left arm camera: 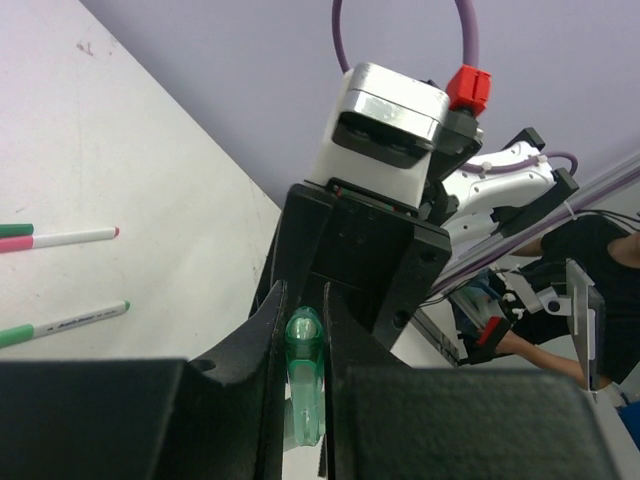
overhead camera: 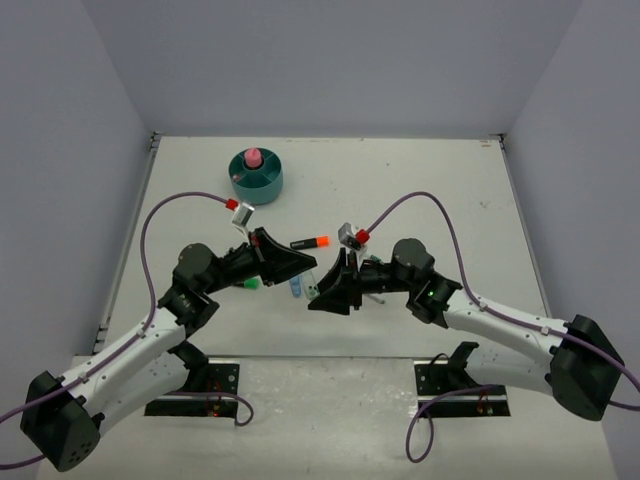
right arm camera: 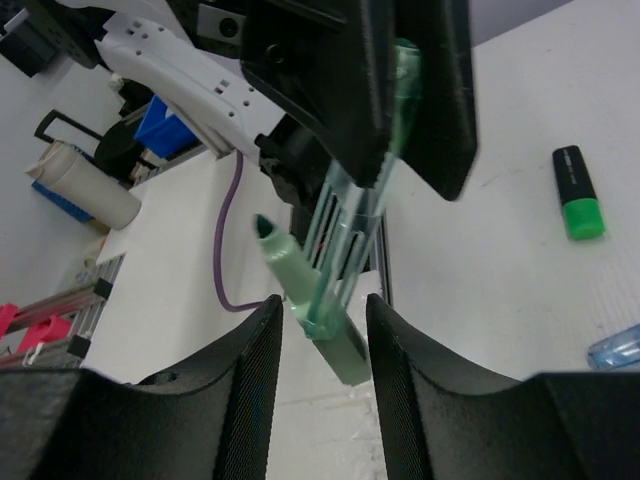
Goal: Sort the stationery into containers
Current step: Close the pen cap on the pen.
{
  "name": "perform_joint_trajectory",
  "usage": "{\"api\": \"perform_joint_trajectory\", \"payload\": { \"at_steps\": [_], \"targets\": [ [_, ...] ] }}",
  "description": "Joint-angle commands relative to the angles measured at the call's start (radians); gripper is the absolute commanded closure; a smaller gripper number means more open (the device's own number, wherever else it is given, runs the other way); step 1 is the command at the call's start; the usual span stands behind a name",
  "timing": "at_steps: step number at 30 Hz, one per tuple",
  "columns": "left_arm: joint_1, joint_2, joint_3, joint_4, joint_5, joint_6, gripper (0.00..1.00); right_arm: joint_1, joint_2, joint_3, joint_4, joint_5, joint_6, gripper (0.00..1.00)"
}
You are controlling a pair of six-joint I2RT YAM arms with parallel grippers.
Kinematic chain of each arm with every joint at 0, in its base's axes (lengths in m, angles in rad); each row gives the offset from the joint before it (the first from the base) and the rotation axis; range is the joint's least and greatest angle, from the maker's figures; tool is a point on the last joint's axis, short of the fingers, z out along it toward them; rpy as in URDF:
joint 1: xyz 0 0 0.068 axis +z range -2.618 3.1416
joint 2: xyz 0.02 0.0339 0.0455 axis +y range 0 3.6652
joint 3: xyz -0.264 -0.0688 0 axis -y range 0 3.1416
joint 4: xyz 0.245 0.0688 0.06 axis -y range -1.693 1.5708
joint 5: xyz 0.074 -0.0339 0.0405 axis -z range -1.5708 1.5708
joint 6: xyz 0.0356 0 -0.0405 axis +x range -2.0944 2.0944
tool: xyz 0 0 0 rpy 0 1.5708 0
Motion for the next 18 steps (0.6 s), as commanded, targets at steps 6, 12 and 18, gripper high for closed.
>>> {"api": "perform_joint_trajectory", "payload": {
  "at_steps": [6, 12, 18],
  "targets": [
    [0.007, -0.023, 0.067, -0.035, -0.047, 0.023, 1.0, 0.067, 0.068, 0.019, 0.168, -0.051, 0.046, 0.93],
    [0.011, -0.048, 0.099, -0.103, -0.079, 0.075, 1.0, 0.067, 0.056, 0.008, 0.142, -0.023, 0.043, 0.95],
    [0.012, -0.079, 0.103, -0.12, -0.099, 0.113, 1.0, 0.067, 0.029, 0.008, 0.084, 0.058, 0.088, 1.0]
  ]
}}
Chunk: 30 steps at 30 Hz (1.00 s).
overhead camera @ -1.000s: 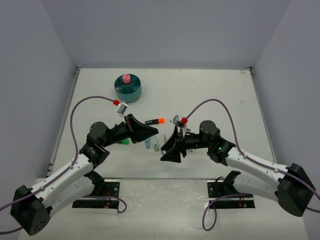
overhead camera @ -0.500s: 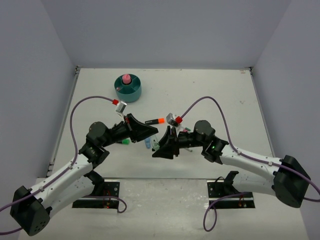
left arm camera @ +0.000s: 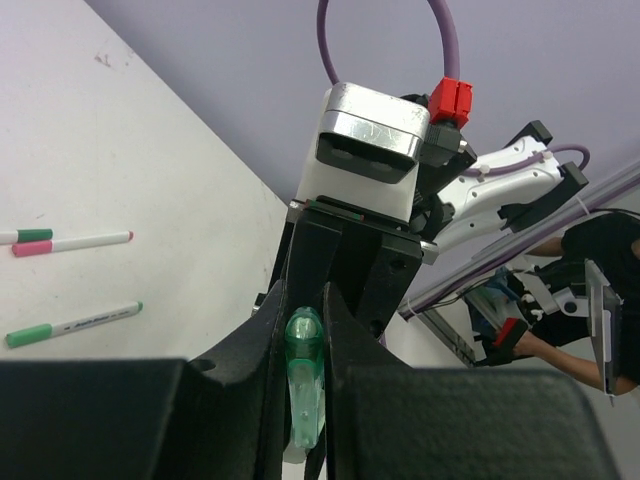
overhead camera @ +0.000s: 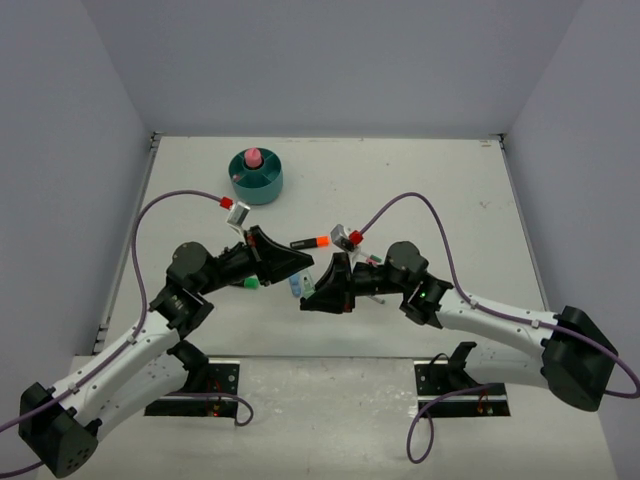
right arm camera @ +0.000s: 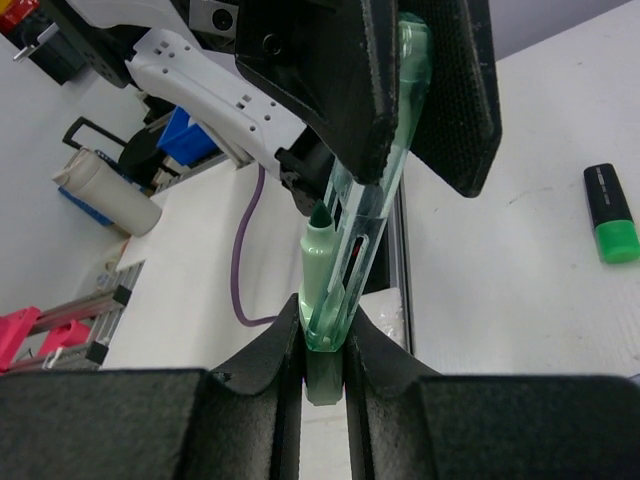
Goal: Sort the stationery into containers
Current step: Close the pen cap on the pen.
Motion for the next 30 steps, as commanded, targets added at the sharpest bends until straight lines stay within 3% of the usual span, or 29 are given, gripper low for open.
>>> {"api": "perform_joint_trajectory", "payload": {
  "at_steps": [1, 8, 17, 30],
  "targets": [
    [0.013, -0.036, 0.046, 0.009, -0.071, 0.07, 1.0, 0.009, -0.039, 0.0, -0.039, 0.07, 0.067, 1.0],
    [0.012, -0.026, 0.002, 0.097, -0.007, 0.098, 1.0, 0.011, -0.097, 0.016, -0.02, 0.119, 0.221, 1.0],
    [0.01, -0.012, -0.071, 0.161, 0.069, 0.11, 1.0, 0.008, -0.074, 0.267, -0.267, 0.149, 0.116, 1.0],
    [0.01, 0.014, -0.136, 0.172, 0.067, 0.093, 1.0, 0.007, -0.051, 0.386, -0.247, 0.206, 0.047, 1.0]
  ]
}}
